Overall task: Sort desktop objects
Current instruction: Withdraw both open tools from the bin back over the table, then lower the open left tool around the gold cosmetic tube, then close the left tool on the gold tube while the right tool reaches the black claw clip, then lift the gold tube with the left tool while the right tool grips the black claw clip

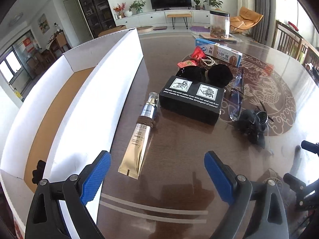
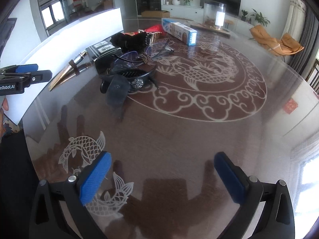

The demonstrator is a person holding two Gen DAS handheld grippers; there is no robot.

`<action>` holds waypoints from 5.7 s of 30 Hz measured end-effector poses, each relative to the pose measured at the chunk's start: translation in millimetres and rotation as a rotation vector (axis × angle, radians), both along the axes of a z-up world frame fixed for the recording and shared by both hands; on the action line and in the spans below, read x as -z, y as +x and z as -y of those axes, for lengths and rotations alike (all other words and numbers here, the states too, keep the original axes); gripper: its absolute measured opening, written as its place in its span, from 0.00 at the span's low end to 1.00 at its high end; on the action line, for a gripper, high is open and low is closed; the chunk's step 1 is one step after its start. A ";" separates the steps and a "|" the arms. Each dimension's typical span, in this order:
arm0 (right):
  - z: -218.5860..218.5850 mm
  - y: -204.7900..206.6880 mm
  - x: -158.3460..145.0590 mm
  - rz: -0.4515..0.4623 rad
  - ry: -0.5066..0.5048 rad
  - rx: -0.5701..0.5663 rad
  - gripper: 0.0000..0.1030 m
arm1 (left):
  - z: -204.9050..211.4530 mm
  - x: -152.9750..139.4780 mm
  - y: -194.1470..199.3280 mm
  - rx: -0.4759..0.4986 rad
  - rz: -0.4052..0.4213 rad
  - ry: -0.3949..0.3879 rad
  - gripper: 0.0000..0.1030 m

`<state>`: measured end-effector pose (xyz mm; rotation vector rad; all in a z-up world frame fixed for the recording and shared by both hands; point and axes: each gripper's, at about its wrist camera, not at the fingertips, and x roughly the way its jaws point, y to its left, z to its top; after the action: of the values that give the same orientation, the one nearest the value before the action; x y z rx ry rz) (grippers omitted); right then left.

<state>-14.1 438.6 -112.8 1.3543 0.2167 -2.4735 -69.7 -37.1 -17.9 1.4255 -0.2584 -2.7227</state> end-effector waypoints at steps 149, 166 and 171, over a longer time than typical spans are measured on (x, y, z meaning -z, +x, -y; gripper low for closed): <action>45.6 -81.0 6.6 -0.047 0.008 0.025 1.00 | -7.9 36.8 -41.4 0.123 0.073 0.231 0.27; 45.6 -96.1 -3.7 0.044 -0.113 0.074 0.94 | -10.6 31.8 -8.4 0.065 0.060 0.262 0.27; 39.1 -91.6 -8.3 -0.009 -0.055 0.132 0.38 | -8.2 25.7 0.2 0.054 0.044 0.289 0.27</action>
<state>-105.6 399.4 -104.5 1.3754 0.0625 -2.5733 -69.5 -28.9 -43.5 1.5658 0.1015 -2.8678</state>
